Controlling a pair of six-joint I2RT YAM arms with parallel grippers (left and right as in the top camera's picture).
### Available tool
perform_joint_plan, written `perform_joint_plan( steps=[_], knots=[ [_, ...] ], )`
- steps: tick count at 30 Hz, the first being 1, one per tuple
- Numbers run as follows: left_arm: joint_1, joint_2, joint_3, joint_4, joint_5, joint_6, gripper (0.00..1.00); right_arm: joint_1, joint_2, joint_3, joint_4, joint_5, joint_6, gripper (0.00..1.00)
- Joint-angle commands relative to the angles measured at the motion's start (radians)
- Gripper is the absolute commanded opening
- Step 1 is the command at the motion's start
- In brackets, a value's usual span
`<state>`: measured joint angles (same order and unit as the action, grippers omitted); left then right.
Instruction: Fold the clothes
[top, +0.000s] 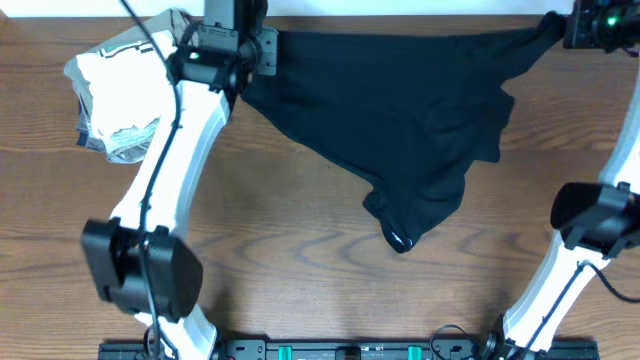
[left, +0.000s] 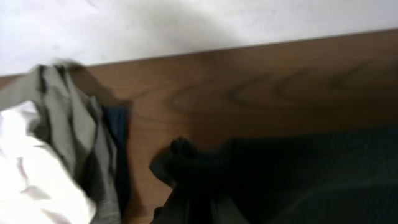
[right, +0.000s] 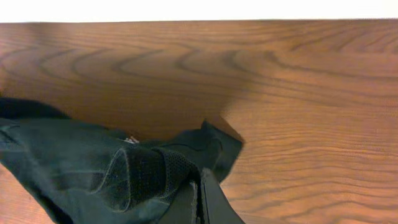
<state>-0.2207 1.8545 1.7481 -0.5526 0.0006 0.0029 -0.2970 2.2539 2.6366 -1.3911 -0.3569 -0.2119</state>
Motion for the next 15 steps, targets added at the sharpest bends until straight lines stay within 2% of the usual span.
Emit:
perform_joint_plan(
  steps=[1, 7, 15],
  knots=[
    [0.006, -0.043, 0.012, 0.029, -0.013, -0.004, 0.06, 0.001, -0.046, 0.021, 0.012, -0.025, -0.003, 0.01],
    [0.006, -0.169, 0.012, 0.029, -0.013, -0.004, 0.06, 0.001, -0.164, 0.022, -0.021, -0.025, -0.002, 0.01],
    [0.006, -0.408, 0.012, -0.038, -0.012, -0.004, 0.06, 0.001, -0.433, 0.021, -0.095, -0.010, -0.002, 0.01]
  ],
)
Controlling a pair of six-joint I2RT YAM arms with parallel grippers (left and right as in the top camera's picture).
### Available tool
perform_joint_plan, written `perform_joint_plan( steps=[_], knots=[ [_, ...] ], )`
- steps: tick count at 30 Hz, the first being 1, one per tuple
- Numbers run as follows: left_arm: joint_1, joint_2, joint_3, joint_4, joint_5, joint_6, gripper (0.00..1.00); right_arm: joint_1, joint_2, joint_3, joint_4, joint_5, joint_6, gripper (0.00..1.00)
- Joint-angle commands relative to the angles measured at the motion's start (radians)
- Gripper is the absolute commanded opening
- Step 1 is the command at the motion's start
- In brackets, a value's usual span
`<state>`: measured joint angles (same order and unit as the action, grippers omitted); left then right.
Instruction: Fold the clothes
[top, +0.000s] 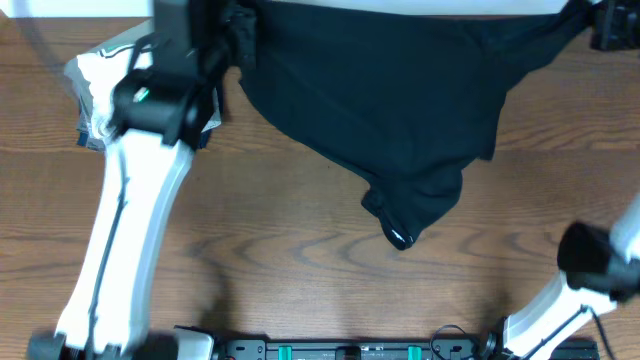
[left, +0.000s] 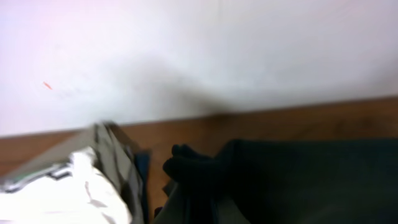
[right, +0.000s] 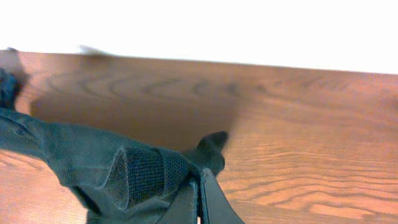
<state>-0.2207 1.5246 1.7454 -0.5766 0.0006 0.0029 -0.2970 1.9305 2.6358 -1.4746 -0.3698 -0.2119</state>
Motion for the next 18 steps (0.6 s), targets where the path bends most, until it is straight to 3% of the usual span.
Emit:
perform_joint_plan(
  steps=[1, 12, 18],
  knots=[
    [0.006, -0.100, 0.015, -0.023, -0.012, -0.004, 0.06, 0.001, -0.139, 0.022, -0.019, 0.006, -0.002, 0.01],
    [-0.005, -0.313, 0.015, -0.142, -0.008, -0.005, 0.06, 0.001, -0.457, 0.022, -0.104, 0.168, 0.062, 0.01],
    [-0.041, -0.372, 0.015, -0.148, -0.009, -0.005, 0.06, 0.001, -0.536, 0.022, -0.074, 0.217, 0.077, 0.01]
  ],
)
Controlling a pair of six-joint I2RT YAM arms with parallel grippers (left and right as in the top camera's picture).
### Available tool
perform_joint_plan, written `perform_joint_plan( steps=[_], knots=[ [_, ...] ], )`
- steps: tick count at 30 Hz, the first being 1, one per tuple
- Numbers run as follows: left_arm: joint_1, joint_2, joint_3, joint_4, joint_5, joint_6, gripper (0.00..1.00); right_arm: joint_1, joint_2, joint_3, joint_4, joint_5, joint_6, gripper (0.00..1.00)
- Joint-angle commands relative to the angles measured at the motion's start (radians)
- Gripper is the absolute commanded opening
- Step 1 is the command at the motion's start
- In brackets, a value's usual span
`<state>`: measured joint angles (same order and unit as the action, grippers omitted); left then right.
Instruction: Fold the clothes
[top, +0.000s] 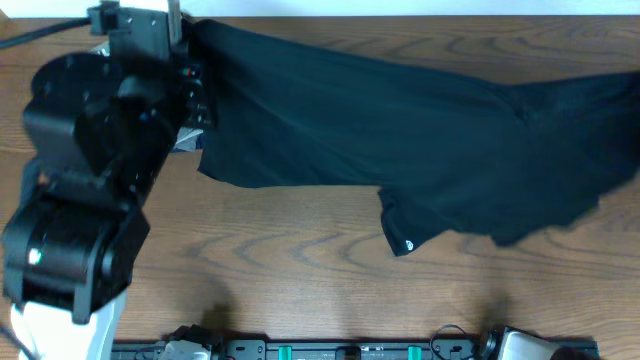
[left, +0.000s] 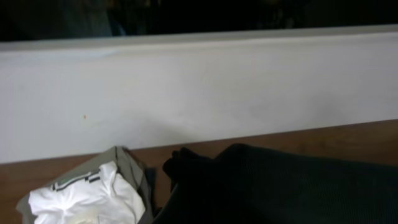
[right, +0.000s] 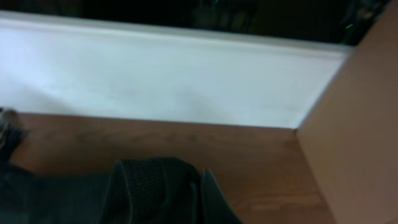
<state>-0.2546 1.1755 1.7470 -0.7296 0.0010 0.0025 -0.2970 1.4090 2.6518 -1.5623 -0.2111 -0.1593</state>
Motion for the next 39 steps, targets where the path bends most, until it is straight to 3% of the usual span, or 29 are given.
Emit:
perform_joint_plan(
  steps=[1, 12, 26, 39],
  knots=[
    [-0.007, -0.027, 0.013, 0.003, -0.009, -0.004, 0.06, 0.001, -0.017, 0.006, 0.016, 0.058, 0.024, 0.01],
    [-0.007, 0.038, 0.013, -0.042, -0.012, -0.005, 0.06, 0.001, 0.078, 0.004, -0.014, 0.057, 0.024, 0.01],
    [-0.007, 0.388, 0.013, -0.014, -0.012, -0.016, 0.06, 0.003, 0.446, 0.003, -0.048, 0.024, -0.003, 0.01],
    [-0.004, 0.729, 0.013, 0.288, -0.013, -0.015, 0.06, 0.009, 0.883, 0.003, 0.293, -0.097, -0.010, 0.01]
  ],
)
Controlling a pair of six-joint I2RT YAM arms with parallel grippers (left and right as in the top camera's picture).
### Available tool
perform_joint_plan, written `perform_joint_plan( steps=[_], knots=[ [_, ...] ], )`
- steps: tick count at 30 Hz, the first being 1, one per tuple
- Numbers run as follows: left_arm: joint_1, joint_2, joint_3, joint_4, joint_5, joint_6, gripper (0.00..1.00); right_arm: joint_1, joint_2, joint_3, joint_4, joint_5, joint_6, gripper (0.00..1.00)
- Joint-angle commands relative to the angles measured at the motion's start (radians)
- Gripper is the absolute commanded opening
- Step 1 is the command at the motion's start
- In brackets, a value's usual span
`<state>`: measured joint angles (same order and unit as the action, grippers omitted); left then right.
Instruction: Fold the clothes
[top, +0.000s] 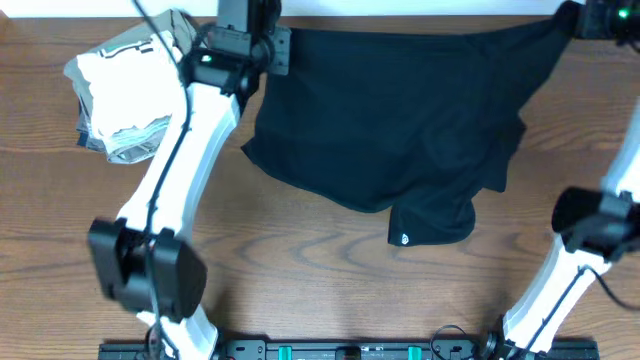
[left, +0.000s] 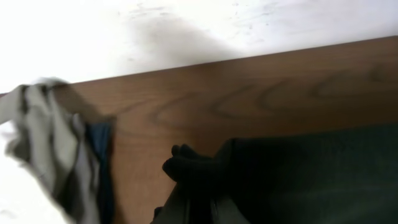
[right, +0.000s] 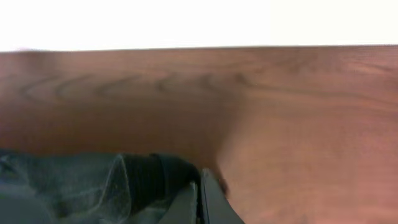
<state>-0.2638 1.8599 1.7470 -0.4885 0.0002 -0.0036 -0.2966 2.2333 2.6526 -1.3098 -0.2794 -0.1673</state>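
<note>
A black garment (top: 400, 120) is stretched along the table's far edge, its lower part lying in folds on the wood with a small white tag (top: 404, 238) at the bottom. My left gripper (top: 262, 42) is shut on its left top corner (left: 193, 168). My right gripper (top: 572, 22) is shut on the right top corner (right: 149, 180), fingers pressed together (right: 200, 202).
A heap of white and grey striped clothes (top: 120, 85) lies at the far left, just beside the left gripper, also seen at the left wrist view's edge (left: 43, 149). A white wall runs behind the table's far edge (left: 186, 31). Bare wooden table (top: 300, 280) fills the foreground.
Both grippers, then raised with the garment spread wide and hanging high, are now low at the far edge. The garment's lower part lies bunched on the table, further right than before.
Both grippers held the garment's top corners low at the far edge, its lower part crumpled on the table. Then they were higher, then highest with the cloth stretched wide. Now they are low again, and the garment lies broader and flatter.
</note>
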Motion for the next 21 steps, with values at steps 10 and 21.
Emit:
perform_joint_plan(
  steps=[10, 21],
  knots=[
    [0.005, 0.276, 0.013, 0.410, -0.013, 0.035, 0.06, 0.043, 0.325, 0.003, 0.359, -0.043, 0.032, 0.01],
    [0.039, 0.327, 0.013, 0.453, -0.054, 0.062, 0.81, 0.050, 0.357, 0.003, 0.384, -0.043, 0.060, 0.75]
  ],
)
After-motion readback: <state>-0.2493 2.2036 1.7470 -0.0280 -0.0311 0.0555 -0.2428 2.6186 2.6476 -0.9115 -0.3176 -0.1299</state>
